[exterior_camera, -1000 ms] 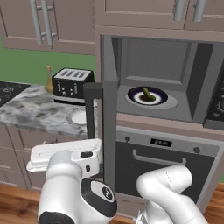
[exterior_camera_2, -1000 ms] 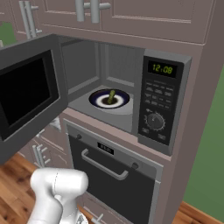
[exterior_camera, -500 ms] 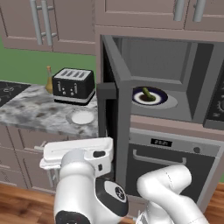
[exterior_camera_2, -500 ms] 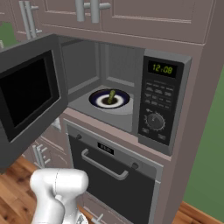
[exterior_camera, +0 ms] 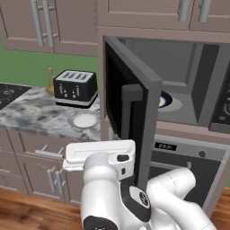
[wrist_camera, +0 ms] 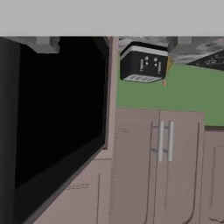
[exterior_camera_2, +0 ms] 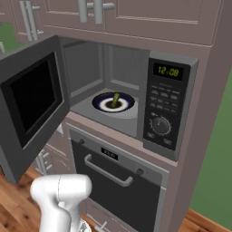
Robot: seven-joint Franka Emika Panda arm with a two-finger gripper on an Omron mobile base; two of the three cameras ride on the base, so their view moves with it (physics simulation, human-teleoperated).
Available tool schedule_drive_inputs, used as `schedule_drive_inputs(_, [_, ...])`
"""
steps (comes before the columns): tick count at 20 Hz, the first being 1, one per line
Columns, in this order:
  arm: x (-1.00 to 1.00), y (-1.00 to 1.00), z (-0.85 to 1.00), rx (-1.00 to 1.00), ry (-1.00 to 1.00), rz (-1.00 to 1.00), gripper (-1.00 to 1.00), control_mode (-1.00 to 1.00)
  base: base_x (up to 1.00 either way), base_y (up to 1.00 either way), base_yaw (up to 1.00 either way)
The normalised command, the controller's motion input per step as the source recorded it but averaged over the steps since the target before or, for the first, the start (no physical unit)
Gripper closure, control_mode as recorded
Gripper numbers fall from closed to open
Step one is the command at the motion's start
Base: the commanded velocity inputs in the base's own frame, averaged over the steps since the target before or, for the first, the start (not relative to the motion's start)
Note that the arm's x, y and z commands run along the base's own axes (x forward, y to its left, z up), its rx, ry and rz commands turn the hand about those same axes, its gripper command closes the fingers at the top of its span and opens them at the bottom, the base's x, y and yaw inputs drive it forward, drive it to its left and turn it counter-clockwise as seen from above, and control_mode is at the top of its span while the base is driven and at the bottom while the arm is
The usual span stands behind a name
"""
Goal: Pick the squash from the counter and place it in the microwave. Then turn on the microwave.
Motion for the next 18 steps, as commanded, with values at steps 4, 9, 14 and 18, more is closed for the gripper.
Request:
schedule_drive_inputs(4, [0.0, -0.72, -0.06, 0.0, -0.08, 0.0, -1.0, -1.0, 0.0, 0.0, 0.0])
schedule_drive_inputs(9, [0.0, -0.83, -0.01, 0.0, -0.05, 0.0, -1.0, -1.0, 0.0, 0.0, 0.0])
schedule_drive_inputs(14, [0.0, -0.95, -0.07, 0.0, -0.06, 0.04, -1.0, -1.0, 0.0, 0.0, 0.0])
schedule_drive_inputs(18, [0.0, -0.99, -0.12, 0.0, -0.07, 0.06, -1.0, -1.0, 0.0, 0.0, 0.0])
